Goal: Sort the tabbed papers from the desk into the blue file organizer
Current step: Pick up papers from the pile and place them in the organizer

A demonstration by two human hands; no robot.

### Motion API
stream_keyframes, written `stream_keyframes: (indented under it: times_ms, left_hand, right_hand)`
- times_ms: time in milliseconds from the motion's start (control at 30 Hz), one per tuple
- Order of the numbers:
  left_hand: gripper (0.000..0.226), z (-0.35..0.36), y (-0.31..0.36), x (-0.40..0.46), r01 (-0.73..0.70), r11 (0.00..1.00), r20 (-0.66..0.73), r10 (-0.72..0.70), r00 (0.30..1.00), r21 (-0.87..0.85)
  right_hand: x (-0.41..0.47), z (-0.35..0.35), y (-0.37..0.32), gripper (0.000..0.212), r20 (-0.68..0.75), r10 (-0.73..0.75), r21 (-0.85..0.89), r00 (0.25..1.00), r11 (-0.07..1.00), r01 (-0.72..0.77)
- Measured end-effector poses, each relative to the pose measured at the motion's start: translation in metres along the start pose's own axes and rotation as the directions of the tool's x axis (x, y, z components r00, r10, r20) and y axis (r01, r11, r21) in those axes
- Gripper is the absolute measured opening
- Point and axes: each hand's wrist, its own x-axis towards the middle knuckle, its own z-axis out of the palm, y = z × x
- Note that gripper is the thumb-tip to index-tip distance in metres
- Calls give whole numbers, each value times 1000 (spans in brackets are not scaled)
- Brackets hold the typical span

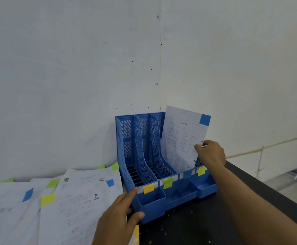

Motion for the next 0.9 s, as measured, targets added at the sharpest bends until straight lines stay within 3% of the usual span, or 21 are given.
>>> stream_keyframes:
  times_ms: [67, 167, 267, 367, 467, 567, 633, 700, 900]
  left_hand:
    - [61, -13, -4, -7, 24, 1000, -18, -24, 1000, -14]
    - [36, -37, -22, -21, 77, 997, -85, -75, 994, 19]
    - [24, -61, -46, -41, 211, 976, -170, -199, 965, 56]
    - [20, -80, -66, -58, 363, 925, -217, -334, 917, 113]
    - [24, -91, -83, -72, 445, 887, -267, -401, 876, 126]
    - [45, -93, -92, -85, 483, 835, -349, -384, 855, 265]
    - [70, -93, -92, -92, 538, 736, -363, -410, 837, 410]
    - [86, -94, -93, -97, 567, 679, -342, -452, 824, 466]
    - [87, -92, -94, -98, 534, 732, -275, -458, 845, 423]
  right_hand:
    - [-5, -2, 0, 47, -5, 8, 35, 1000, 999, -8]
    - [-23, -5, -6, 67, -97, -20, 129, 995, 991, 32]
    - [-57, 6, -18, 64, -198, -123, 171, 973, 973, 157]
    - [-106, 31, -36, 50, -187, -263, 220, 946, 928, 302]
    - [-163, 62, -54, 28, -49, -437, 330, 898, 841, 428]
    - [-217, 95, -63, 7, 274, -559, 349, 783, 816, 461]
    - [-241, 119, -56, 19, 481, -544, 256, 688, 837, 484]
    - [-254, 139, -45, 37, 570, -528, 110, 630, 809, 578]
    - [-264, 143, -30, 64, 680, -418, -155, 603, 721, 675]
